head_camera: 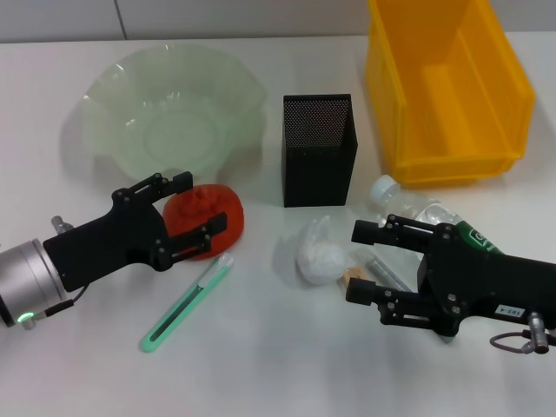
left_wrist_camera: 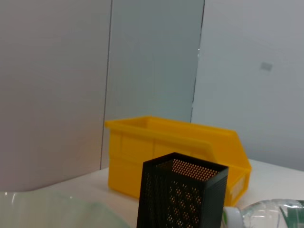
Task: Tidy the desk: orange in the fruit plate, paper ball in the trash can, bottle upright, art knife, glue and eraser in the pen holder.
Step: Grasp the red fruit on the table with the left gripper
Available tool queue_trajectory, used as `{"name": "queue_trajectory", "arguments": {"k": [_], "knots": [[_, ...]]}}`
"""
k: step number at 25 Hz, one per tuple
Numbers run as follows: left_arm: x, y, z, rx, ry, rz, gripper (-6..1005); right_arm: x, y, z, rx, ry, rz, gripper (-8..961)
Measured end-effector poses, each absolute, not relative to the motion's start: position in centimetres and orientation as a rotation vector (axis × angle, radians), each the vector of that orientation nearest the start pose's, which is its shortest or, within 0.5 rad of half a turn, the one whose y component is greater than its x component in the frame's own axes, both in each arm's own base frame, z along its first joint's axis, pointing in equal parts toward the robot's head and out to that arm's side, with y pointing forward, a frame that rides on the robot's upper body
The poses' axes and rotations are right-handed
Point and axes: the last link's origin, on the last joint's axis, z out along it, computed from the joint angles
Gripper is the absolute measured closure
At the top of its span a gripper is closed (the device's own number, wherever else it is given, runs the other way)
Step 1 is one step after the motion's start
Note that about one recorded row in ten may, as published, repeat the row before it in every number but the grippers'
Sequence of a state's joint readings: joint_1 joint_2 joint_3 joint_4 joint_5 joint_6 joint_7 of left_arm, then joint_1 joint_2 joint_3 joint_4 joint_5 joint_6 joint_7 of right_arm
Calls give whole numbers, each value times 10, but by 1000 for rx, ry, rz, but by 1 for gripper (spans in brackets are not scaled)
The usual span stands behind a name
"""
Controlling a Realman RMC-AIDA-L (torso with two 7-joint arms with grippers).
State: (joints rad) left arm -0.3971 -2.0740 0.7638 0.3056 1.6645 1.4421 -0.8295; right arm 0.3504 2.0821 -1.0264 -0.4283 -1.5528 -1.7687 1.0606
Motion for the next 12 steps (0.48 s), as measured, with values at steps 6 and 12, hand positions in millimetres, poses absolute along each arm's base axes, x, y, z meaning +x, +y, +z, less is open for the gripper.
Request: {"name": "queue_trajectory", "arguments": {"k": [6, 12], "knots": [[-308, 285, -46, -2474, -508, -782, 219, 258, 245, -36, -2739, 489, 1228, 211], [-310, 288, -52, -2474, -541, -749, 222, 258, 245, -36, -2737, 492, 1226, 211]]}}
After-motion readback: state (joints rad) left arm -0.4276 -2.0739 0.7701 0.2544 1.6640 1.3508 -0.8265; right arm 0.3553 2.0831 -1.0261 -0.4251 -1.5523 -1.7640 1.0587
